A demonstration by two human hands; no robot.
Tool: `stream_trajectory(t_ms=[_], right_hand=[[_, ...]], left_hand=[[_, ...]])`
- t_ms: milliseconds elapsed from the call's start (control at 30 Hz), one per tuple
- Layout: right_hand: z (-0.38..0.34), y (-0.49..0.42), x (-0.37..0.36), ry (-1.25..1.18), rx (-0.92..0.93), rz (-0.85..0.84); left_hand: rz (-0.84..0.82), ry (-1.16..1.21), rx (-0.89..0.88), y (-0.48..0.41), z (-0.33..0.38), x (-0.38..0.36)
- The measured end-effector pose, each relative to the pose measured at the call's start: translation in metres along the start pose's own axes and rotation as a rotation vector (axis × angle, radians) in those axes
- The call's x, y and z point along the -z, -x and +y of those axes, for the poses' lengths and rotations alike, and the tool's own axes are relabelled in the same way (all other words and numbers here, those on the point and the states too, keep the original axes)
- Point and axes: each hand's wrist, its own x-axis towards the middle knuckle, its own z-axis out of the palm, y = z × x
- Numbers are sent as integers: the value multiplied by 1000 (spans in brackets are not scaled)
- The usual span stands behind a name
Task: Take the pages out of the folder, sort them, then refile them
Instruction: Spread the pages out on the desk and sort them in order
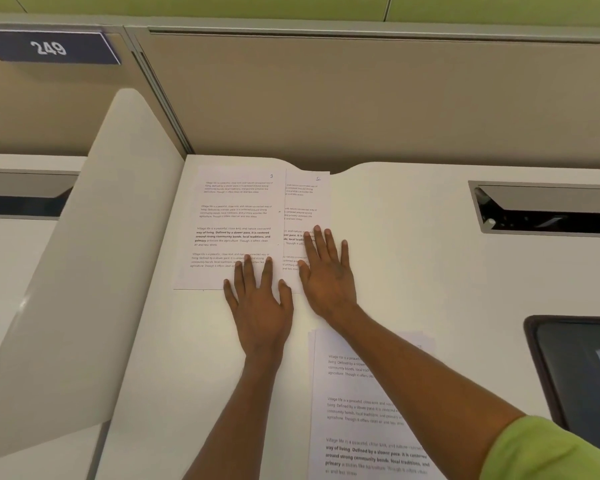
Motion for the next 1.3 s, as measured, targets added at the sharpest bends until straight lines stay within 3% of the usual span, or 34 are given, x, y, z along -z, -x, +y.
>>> stream_trajectory(t_ms=[433,667,867,1100,1300], right_hand=[[19,2,24,-68,61,12],[98,100,65,-190,-72,119],[112,222,62,-249,-151,86],[93,334,51,-320,-422,40],[82,369,49,-554,-547,-1]], left_hand=[[28,30,11,-2,-1,1],[13,136,-85,11,-4,10],[-136,212,-266,101,4,32],[-307,227,-502,225,16,51],[-335,104,-462,268,18,43]])
